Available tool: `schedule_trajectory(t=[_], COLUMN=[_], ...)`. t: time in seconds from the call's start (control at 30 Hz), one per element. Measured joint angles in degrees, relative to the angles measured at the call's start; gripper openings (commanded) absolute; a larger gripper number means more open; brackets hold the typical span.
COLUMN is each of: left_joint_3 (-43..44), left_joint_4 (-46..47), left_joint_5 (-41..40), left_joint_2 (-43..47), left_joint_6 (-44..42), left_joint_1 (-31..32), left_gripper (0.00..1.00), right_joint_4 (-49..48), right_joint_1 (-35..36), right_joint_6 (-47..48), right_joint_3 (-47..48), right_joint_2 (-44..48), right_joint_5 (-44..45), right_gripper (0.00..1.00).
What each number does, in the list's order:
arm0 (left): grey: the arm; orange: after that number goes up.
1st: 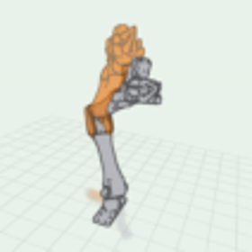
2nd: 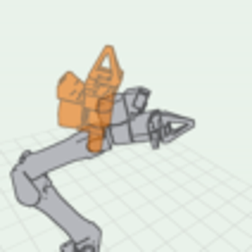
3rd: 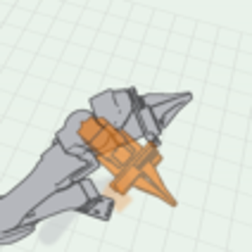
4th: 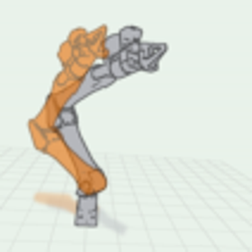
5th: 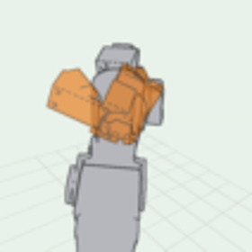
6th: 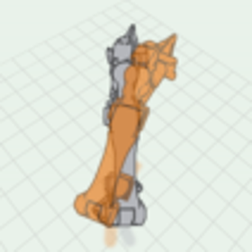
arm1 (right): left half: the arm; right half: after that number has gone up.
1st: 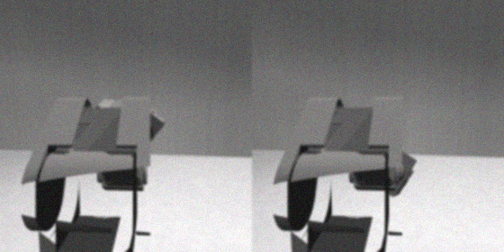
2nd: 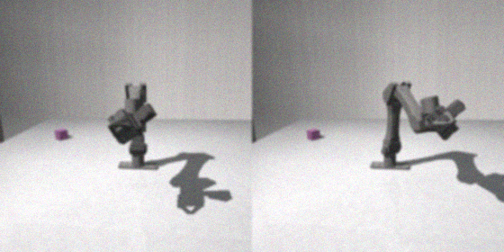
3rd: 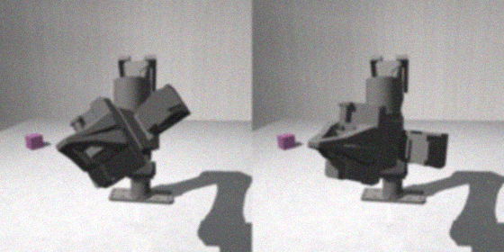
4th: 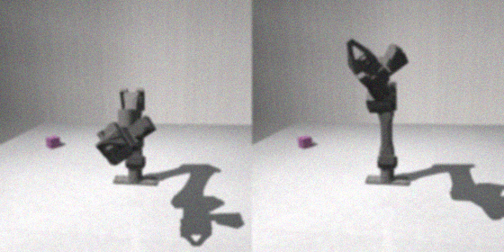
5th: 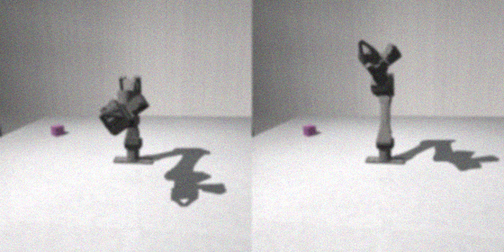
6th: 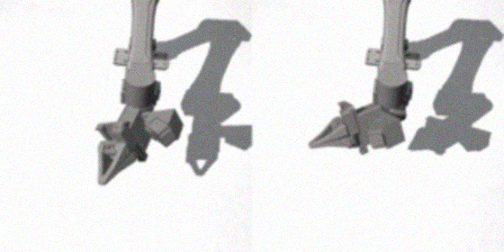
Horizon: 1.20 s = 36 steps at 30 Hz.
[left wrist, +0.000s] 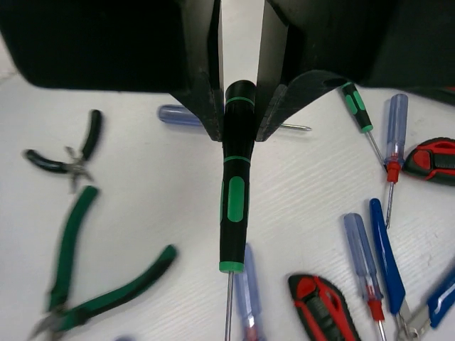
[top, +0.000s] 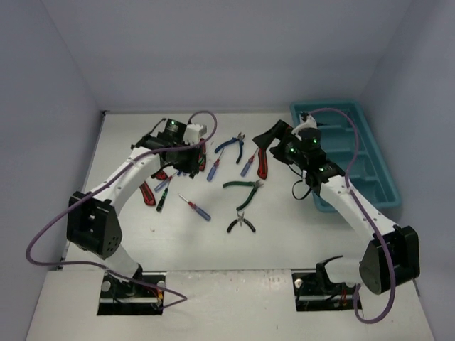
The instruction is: Sort the tools into containers
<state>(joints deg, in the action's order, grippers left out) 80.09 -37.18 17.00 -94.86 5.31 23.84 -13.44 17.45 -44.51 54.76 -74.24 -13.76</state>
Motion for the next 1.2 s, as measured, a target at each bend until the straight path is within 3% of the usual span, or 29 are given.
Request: schedule_trajectory(t=[0.3, 0.67, 0.77, 0.87, 0.93, 1.0, 1.03, 1.2], left_joint_3=[-0.84, -3.76, -3.76, -3.76, -3.76, -3.76, -3.76, -3.56], left_joint_4=[4.92, 11.9, 12.34, 12.57, 12.62, 12.6, 12.57, 12.45], left_joint_5=[7.86, 11.41, 11.51, 11.52, 11.42, 11.2, 11.16, 10.1], left_joint_2=[12.98, 16.23, 16.25, 16.25, 16.22, 16.1, 15.93, 15.22], left_joint_6=[8.2, 16.4, 17.16, 17.72, 17.86, 17.95, 17.97, 18.05], left_joint_1=[3.86, 6.43, 6.97, 7.3, 7.34, 7.34, 7.35, 7.56], left_gripper=[0.0, 0.0, 0.0, 0.0, 0.0, 0.02, 0.06, 0.54], right_joint_4=[-1.83, -6.76, -7.01, -7.39, -7.82, -8.42, -8.93, -9.4], right_joint_1=[14.44, 18.91, 19.39, 19.39, 19.39, 19.41, 19.56, 19.63], right_joint_6=[-3.27, -4.97, -4.96, -5.04, -4.91, -4.98, -5.19, -4.34], right_joint_3=[0.0, 1.97, 2.37, 2.82, 2.98, 3.11, 3.37, 3.87], right_joint_2=[0.0, -2.72, -3.44, -4.52, -5.11, -5.36, -5.4, -5.85], right_joint_5=[3.35, 4.59, 4.57, 4.53, 4.44, 4.33, 4.2, 4.39], right_gripper=[0.85, 0.78, 0.66, 0.38, 0.14, 0.05, 0.0, 0.0])
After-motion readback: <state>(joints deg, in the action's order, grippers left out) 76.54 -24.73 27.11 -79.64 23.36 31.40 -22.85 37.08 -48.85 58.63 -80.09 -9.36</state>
